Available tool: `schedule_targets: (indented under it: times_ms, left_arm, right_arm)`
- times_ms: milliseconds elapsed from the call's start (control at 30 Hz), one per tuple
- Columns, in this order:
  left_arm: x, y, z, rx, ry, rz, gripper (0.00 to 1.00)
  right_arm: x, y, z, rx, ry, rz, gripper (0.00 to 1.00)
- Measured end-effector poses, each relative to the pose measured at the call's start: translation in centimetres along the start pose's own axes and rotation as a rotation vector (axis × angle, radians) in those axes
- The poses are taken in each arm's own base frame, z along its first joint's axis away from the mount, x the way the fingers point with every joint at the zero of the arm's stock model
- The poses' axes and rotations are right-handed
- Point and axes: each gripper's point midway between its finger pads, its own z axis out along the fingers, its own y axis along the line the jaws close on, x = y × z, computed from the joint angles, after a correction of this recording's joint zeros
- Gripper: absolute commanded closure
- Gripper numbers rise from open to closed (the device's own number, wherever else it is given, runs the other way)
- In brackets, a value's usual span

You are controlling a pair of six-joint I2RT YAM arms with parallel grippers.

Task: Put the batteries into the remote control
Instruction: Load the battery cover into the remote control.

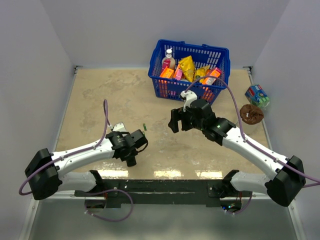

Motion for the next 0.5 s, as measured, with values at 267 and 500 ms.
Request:
schedule_targets:
  times_ms: [267, 500]
  left_arm:
    - [-0.02, 0.03, 0.03, -0.002, -0.002, 0.0, 1.0]
    - [-0.13, 0.49, -0.24, -0.022, -0.001, 0.01, 1.0]
  right_arm:
    - [0.0, -0.01, 0.0, 0.0, 0.0, -0.002, 0.15]
    - [0.01, 0.0, 0.01, 0.0, 0.0, -0.003, 0.15]
